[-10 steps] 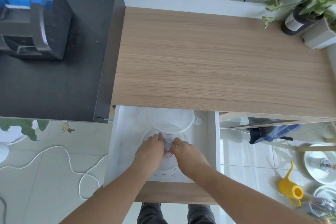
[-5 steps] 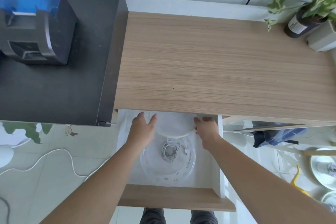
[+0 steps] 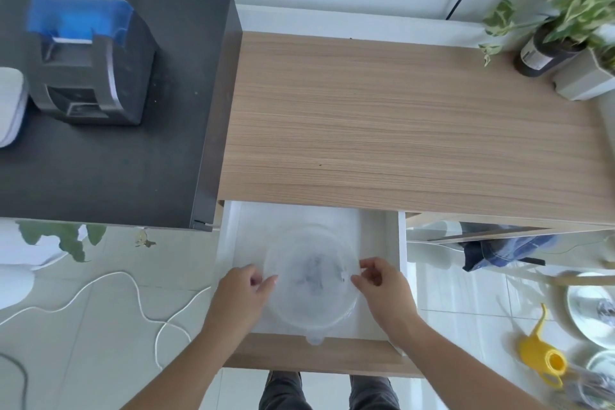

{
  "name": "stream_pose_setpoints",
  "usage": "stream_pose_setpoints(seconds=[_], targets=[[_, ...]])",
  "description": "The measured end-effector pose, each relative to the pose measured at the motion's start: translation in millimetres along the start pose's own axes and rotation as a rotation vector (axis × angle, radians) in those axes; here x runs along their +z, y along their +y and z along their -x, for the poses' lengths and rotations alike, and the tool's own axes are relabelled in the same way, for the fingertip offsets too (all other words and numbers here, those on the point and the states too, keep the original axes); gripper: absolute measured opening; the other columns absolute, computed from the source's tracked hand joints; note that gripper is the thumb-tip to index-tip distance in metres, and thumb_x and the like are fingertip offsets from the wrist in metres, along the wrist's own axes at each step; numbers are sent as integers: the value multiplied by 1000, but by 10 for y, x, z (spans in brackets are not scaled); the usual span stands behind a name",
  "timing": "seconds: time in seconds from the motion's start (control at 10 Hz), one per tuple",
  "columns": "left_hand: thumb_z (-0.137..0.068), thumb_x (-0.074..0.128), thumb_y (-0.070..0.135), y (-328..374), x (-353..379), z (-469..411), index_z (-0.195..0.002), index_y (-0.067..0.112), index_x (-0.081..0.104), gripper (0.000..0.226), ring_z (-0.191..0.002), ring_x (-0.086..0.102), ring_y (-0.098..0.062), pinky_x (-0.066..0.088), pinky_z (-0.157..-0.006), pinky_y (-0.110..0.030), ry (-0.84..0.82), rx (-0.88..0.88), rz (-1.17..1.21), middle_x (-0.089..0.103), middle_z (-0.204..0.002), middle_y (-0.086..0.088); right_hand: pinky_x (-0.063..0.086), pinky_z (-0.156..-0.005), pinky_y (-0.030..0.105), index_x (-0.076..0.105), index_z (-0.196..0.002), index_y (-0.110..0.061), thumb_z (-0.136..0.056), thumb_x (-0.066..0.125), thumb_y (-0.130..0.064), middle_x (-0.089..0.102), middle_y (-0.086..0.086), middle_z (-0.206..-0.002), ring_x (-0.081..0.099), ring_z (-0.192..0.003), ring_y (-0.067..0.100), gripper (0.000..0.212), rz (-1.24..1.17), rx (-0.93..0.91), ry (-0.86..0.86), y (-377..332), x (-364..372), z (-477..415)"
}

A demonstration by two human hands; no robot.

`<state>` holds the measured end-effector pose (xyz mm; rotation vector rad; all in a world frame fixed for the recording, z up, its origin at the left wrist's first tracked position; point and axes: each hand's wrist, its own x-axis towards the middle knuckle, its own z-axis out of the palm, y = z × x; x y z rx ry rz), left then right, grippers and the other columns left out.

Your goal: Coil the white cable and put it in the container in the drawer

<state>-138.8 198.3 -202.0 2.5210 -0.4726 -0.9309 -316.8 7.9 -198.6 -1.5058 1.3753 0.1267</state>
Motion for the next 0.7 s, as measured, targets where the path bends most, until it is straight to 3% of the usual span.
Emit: stream_pose_setpoints(seconds=[0.1,0.2,0.3,0.4,0.5,0.6,0.7], targets=[[-91,72,39,-42,159,60,-71,14,50,39,-61,59,-26,51,-61,-38,-33,-121,97,55,-63,-2,45,-52,17,61,-95,-33,-92,72,-19,68,-5,-85,64,-72,13,18,3,25,30,104,138,94],[-90,72,37,-33,242,39,-76,18,46,35,-62,60,-23,49,-56,-36,33,-138,167,56,-69,-1,43,-54,16,58,-96,-32,-93,71,-19,66,-7,-94,65,-77,10,19,-18,7,76,106,210,60],[-86,78,36,-48,232,-22,-77,22,50,33,-64,61,-16,45,-52,-28,87,-107,198,62,-71,1,45,-59,18,60,-98,-28,-93,72,-17,67,-9,-97,67,-81,13,17,-12,0,78,98,206,-23],[-82,83,36,-88,216,-45,-79,20,54,32,-66,67,-23,53,-60,-35,62,-138,301,68,-72,-3,46,-61,19,59,-95,-29,-93,72,-17,69,-6,-97,67,-79,16,18,30,-30,50,114,162,-76],[-84,81,38,-78,212,-21,-90,20,56,31,-74,68,-20,52,-62,-33,59,-112,288,71,-85,-3,49,-61,19,60,-100,-25,-93,73,-17,70,1,-103,66,-81,14,17,75,-48,-29,53,74,-59],[-92,70,46,6,132,81,-125,18,51,47,-105,64,-23,54,-82,-36,88,-46,126,62,-122,-3,53,-89,31,61,-120,-15,-93,75,-24,64,2,-120,63,-104,18,33,210,-123,7,-309,-93,75],[-97,57,53,73,41,260,-141,18,42,59,-124,55,-25,52,-95,-37,118,162,-122,50,-139,0,56,-95,42,64,-118,-25,-92,71,-42,69,-6,-109,67,-100,15,31,-72,-497,99,-914,-455,523]])
